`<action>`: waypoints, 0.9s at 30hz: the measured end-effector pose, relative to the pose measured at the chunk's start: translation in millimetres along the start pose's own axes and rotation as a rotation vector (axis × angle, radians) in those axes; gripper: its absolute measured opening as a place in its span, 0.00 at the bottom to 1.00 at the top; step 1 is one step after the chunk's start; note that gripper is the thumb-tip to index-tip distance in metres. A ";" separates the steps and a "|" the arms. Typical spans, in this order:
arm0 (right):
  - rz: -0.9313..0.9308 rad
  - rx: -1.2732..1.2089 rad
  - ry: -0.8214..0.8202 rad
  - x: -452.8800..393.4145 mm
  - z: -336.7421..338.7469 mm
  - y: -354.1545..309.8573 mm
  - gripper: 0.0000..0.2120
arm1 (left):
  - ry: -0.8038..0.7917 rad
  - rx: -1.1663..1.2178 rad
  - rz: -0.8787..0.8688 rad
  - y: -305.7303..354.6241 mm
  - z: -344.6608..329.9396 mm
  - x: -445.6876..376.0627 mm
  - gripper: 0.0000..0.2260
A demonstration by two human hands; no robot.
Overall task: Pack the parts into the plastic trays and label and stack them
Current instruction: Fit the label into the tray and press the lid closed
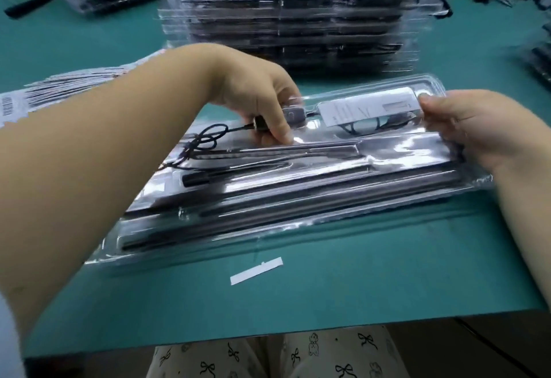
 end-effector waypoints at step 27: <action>0.112 -0.040 0.257 -8.2 28.6 4.1 0.13 | 0.900 0.824 0.115 -97.1 -20.3 82.0 0.04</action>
Point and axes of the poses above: each hand's wrist, its own x-axis away from the middle knuckle, its own z-axis out of the back of the hand, y = z × x, the point moved 1 cm from there along -x, towards the middle knuckle, and after that the axes turned 3 degrees about z, right-handed, at the moved point
